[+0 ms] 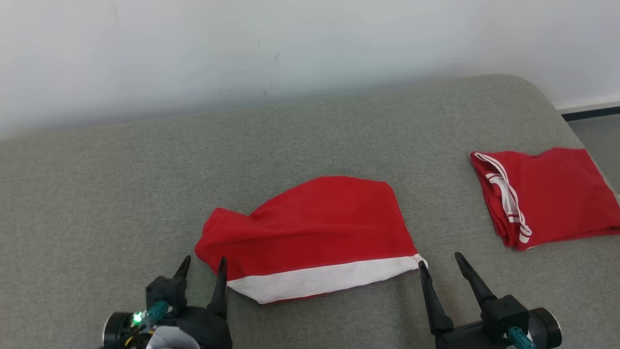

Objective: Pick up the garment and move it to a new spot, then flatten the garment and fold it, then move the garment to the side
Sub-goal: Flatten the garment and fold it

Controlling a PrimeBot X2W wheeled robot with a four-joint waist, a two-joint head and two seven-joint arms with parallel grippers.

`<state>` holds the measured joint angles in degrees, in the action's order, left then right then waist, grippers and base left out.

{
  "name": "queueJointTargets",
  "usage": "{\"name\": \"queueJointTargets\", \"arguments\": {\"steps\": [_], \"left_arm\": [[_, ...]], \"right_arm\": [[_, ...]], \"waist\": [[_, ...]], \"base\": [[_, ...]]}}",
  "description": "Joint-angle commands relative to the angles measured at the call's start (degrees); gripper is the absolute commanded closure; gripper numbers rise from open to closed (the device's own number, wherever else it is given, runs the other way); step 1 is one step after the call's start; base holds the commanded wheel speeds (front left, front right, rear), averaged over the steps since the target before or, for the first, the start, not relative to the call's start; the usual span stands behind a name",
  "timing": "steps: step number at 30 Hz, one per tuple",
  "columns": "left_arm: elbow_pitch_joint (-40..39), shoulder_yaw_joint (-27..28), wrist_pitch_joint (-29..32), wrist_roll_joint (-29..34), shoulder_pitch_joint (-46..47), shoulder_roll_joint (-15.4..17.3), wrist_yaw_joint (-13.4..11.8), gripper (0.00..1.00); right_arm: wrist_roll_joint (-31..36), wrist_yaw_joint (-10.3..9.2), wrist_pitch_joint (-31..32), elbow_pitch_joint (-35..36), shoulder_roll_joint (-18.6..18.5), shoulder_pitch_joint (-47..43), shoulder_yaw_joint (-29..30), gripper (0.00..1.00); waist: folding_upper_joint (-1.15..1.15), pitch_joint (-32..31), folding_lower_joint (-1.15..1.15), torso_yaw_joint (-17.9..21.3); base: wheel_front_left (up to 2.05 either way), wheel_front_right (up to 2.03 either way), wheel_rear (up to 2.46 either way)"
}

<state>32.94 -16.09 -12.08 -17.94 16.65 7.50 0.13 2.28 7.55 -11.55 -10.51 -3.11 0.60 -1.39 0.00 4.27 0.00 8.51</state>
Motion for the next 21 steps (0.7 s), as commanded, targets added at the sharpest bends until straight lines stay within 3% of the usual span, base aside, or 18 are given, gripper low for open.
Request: {"name": "queueJointTargets", "arguments": {"steps": [1, 11, 18, 19, 21], "left_arm": [[0.4, -0.2, 0.2, 0.3, 0.8, 0.1, 0.4, 0.00], [6.1, -8.5, 3.0, 10.1, 9.4, 5.1, 2.0, 0.00], [7.5, -9.3, 4.4, 9.4, 12.0, 6.0, 3.8, 0.03], [7.7, -9.2, 4.7, 9.2, 12.5, 5.8, 3.7, 0.59], [8.2, -9.3, 5.4, 8.8, 13.2, 5.7, 3.9, 1.00]], "right_arm": [[0.3, -0.16, 0.1, 0.2, -0.2, 0.7, -0.2, 0.00], [0.0, -0.15, -0.4, 0.3, -0.2, 1.1, -0.5, 0.00], [-0.4, -0.15, -0.7, -0.2, 0.0, 1.1, -0.6, 0.00], [-0.4, -0.15, -0.7, -0.2, 0.0, 1.2, -0.6, 0.00], [-0.2, -0.15, -0.7, -0.1, 0.1, 1.4, -0.7, 0.00]], "waist": [[0.00, 0.6, 0.00, 0.6], [0.00, 1.3, 0.00, 1.6], [0.00, 1.4, 0.00, 1.7], [0.00, 1.5, 0.00, 1.7], [0.00, 1.6, 0.00, 1.8]], "base": [[0.00, 0.00, 0.00], [0.00, 0.00, 0.00], [0.00, 0.00, 0.00], [0.00, 0.00, 0.00], [0.00, 0.00, 0.00]]}}
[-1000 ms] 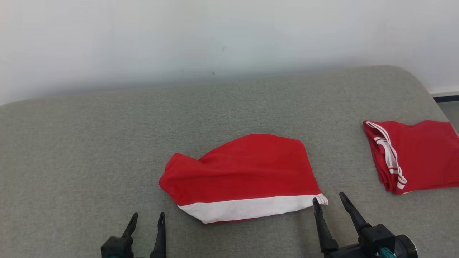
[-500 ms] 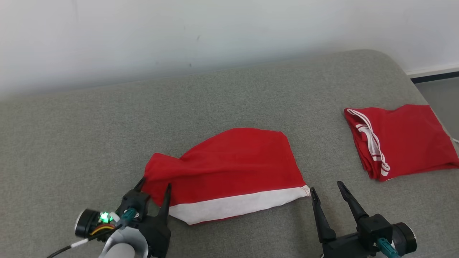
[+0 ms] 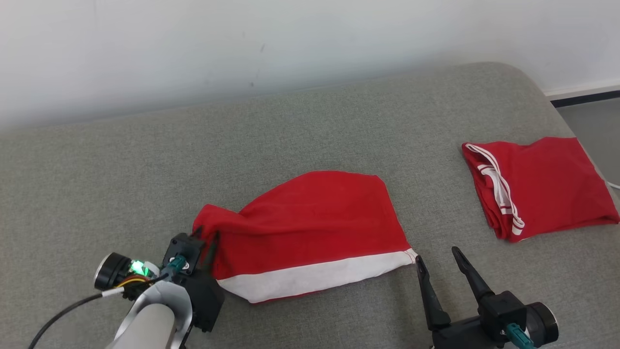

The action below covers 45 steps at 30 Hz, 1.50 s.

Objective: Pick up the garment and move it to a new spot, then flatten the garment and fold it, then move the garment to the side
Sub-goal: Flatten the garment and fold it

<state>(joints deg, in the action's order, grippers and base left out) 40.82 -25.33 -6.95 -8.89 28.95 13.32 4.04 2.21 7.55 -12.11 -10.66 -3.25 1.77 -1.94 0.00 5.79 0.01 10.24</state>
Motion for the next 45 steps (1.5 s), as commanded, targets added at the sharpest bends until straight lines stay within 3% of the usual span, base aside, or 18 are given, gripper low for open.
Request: {"name": "queueJointTargets", "arguments": {"steps": [1, 11, 22, 30, 31, 32, 39, 45], "left_arm": [[0.6, -0.1, 0.6, -0.5, 1.1, -0.3, 0.2, 1.00], [0.8, 4.1, 4.0, -6.8, 8.4, -3.7, -0.2, 1.00], [6.0, 9.6, 8.0, -10.8, 19.5, -7.0, -7.8, 1.00], [14.1, 7.9, 3.5, -9.1, 23.6, -9.2, -13.2, 1.00], [14.9, 7.4, 2.6, -8.9, 24.0, -9.3, -13.5, 0.15], [15.6, 6.8, 1.5, -8.4, 24.2, -9.4, -13.5, 0.00], [18.3, 3.8, -5.0, -7.6, 24.6, -9.9, -10.2, 0.00], [12.3, 4.4, -8.1, -8.6, 20.4, -9.2, -7.1, 0.00]], "right_arm": [[-0.1, -0.16, -0.2, 0.1, 0.2, 0.3, -0.2, 0.00], [-0.3, -0.16, -0.5, 0.3, 0.3, 0.9, -0.5, 0.00], [-1.2, -0.16, -1.4, -0.6, 0.4, 4.0, -2.8, 0.00], [-1.7, -0.16, -2.2, -1.9, 0.5, 6.5, -3.9, 0.00], [-1.7, -0.16, -2.3, -2.0, 0.5, 6.8, -4.1, 0.00], [-1.6, -0.16, -2.4, -2.0, 0.5, 7.1, -4.3, 0.00], [-0.4, -0.16, -2.2, -1.6, 0.1, 6.9, -2.9, 0.00], [-0.9, -0.16, 0.7, -1.2, -1.0, 7.0, -4.2, 0.00]], "waist": [[0.00, 0.2, -0.01, 0.1], [0.00, 2.3, -0.01, 0.9], [0.00, 7.3, -0.01, 5.1], [0.00, 9.8, -0.01, 7.5], [0.00, 10.0, -0.01, 7.4], [0.00, 10.1, -0.01, 7.1], [0.00, 9.0, -0.01, 1.7], [0.00, 6.8, -0.01, -2.0]], "base": [[0.00, 0.00, 0.00], [0.00, 0.00, 0.00], [0.00, 0.00, 0.00], [0.00, 0.00, 0.00], [0.00, 0.00, 0.00], [0.00, 0.00, 0.00], [0.00, 0.00, 0.00], [0.00, 0.00, 0.00]]}}
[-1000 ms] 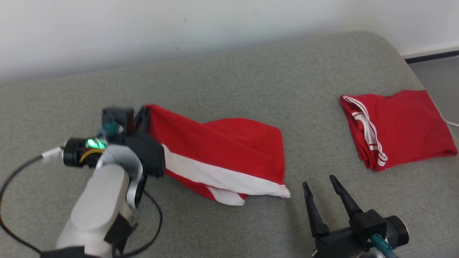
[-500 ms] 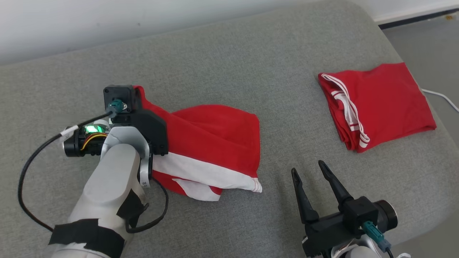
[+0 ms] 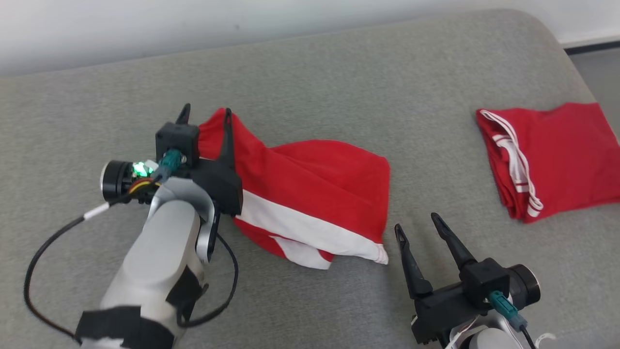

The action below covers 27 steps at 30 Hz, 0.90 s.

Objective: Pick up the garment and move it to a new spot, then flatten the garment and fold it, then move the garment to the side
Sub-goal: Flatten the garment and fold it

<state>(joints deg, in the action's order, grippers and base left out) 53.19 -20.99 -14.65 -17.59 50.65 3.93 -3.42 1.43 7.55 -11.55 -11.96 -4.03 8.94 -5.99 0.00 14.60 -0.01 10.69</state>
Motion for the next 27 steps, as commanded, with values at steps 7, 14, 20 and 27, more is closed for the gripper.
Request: {"name": "queueJointTargets", "arguments": {"steps": [7, 14, 20, 27], "left_arm": [[-22.6, 1.0, -0.5, 3.3, -16.5, 3.1, -0.5, 0.00], [-42.5, 2.0, -0.5, 6.5, -33.9, 4.5, -0.8, 0.00], [-50.0, 3.8, -0.5, 7.0, -42.2, 3.2, -1.0, 0.00], [-51.6, 5.4, -0.5, 8.0, -46.0, 2.3, 0.2, 0.00]], "right_arm": [[-2.6, -0.16, 8.9, 1.3, -2.4, 1.5, -2.3, 0.00], [-4.8, -0.16, 19.6, 1.2, -4.9, 3.0, -3.0, 0.00], [-4.2, -0.16, 25.6, 0.3, -5.7, 3.6, -0.9, 0.00], [-0.3, -0.16, 31.5, -0.2, -4.2, 2.1, 2.7, 0.01]], "waist": [[0.00, -3.6, 0.01, -6.0], [0.00, -4.1, 0.01, -8.6], [0.00, -4.0, 0.01, -10.1], [0.00, -4.0, 0.01, -11.6]], "base": [[0.00, 0.00, 0.00], [0.00, 0.00, 0.00], [0.00, 0.00, 0.00], [0.00, 0.00, 0.00]]}}
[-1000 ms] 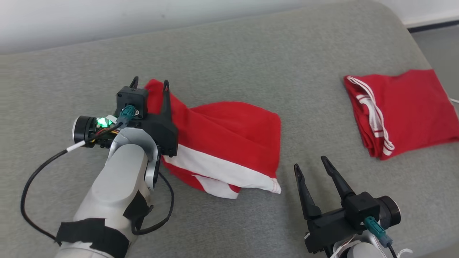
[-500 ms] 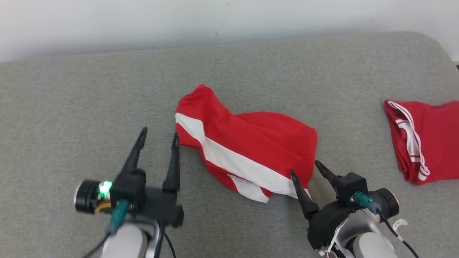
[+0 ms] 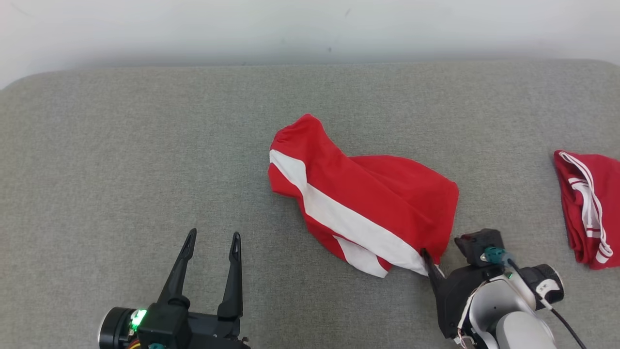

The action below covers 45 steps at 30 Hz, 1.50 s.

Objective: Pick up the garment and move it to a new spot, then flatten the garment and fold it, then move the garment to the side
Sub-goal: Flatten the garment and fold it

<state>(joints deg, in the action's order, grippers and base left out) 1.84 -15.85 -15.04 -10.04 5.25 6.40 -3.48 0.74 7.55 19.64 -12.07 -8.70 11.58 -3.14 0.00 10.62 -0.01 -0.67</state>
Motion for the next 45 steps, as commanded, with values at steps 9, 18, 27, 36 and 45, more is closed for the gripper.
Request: {"name": "queueJointTargets", "arguments": {"steps": [9, 18, 27, 36, 45], "left_arm": [[0.7, 1.3, -0.2, 1.3, -0.9, -1.3, 1.9, 0.00], [1.4, 2.4, -0.2, 1.6, -1.1, -2.1, 2.7, 0.00], [2.2, 3.1, -0.2, 1.7, -0.5, -2.7, 3.4, 0.00], [4.0, 2.2, -0.2, 2.1, 0.6, -2.9, 4.6, 0.00], [4.8, 2.1, -0.2, 2.2, -0.3, -3.1, 5.4, 0.00]], "right_arm": [[3.6, -0.17, 6.0, -3.9, 0.4, 1.0, 0.4, 0.41], [5.6, -0.17, 5.0, -1.8, -1.5, 1.8, 4.8, 1.00], [6.9, -0.17, 8.3, 3.7, -4.4, 1.8, 13.5, 1.00], [8.1, -0.17, 8.6, 0.2, -6.1, 5.8, 17.0, 1.00], [9.9, -0.17, -0.4, 0.1, -1.2, 3.5, 18.8, 0.00]], "waist": [[0.00, 0.3, 0.01, -0.8], [0.00, 0.2, 0.01, -1.1], [0.00, 0.8, 0.01, -0.6], [0.00, 0.9, 0.01, -0.8], [0.00, -1.1, 0.01, -1.9]], "base": [[0.00, 0.00, 0.00], [0.00, 0.00, 0.00], [0.00, 0.00, 0.00], [0.00, 0.00, 0.00], [0.00, 0.00, 0.00]]}}
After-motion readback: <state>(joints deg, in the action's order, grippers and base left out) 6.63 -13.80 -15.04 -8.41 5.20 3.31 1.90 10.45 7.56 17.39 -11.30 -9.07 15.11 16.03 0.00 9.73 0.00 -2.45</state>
